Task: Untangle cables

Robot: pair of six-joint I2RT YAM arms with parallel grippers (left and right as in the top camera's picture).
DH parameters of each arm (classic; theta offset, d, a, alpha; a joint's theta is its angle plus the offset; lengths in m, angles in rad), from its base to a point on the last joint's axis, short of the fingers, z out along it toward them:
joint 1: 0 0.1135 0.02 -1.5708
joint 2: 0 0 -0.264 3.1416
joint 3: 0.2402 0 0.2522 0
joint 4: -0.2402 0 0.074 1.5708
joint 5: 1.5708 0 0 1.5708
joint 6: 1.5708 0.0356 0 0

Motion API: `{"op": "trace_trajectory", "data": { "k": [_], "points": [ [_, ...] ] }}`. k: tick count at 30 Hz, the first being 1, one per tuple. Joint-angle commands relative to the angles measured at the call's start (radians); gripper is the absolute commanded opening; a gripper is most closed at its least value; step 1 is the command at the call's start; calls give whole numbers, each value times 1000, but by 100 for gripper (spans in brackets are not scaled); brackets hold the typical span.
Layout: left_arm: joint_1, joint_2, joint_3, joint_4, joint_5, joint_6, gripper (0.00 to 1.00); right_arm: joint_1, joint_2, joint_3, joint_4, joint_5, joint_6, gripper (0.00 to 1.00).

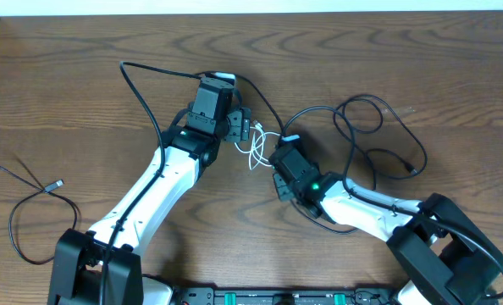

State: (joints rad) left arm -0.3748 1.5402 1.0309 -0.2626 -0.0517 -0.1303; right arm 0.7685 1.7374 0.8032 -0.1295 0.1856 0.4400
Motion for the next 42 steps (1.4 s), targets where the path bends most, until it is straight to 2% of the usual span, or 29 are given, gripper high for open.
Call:
{"op": "trace_trajectory", "data": {
  "k": [1, 8, 11, 13, 20, 27, 31, 34, 38, 39, 40, 42],
  "points": [
    [5, -3, 7, -14, -9, 2, 84, 8, 22, 7, -3, -1, 7, 1],
    [5, -3, 7, -21, -8, 2, 84, 11, 22, 12, 17, -31, 15, 1],
    [5, -3, 7, -51, -1, 3, 84, 8, 0, 56, -31, -32, 14, 1],
    [5, -3, 7, -73, 85, 3, 84, -4, -51, 88, -91, -27, 11, 1],
    [2, -3, 7, -86, 431, 15, 84, -89, -266, 101, -131, -27, 7, 1],
    [-10, -3, 7, -113, 566, 14, 84, -201, -411, 101, -151, -84, 7, 1],
    [-36, -3, 7, -87, 662, 19, 84, -247, -426, 101, -151, -149, 7, 1],
    [-62, -3, 7, -79, 662, 129, 85, -259, -426, 101, -148, -208, 7, 1],
    [-97, -3, 7, -49, 661, 366, 84, -286, -426, 102, -111, -374, 7, 1],
    [-98, -3, 7, -41, 658, 386, 84, -308, -426, 102, -96, -463, 8, 1],
    [-98, -3, 7, -13, 594, 396, 84, -336, -426, 102, -87, -539, 19, 1],
    [-98, -3, 7, -3, 533, 396, 84, -373, -426, 102, -80, -612, 35, 1]
  ]
}}
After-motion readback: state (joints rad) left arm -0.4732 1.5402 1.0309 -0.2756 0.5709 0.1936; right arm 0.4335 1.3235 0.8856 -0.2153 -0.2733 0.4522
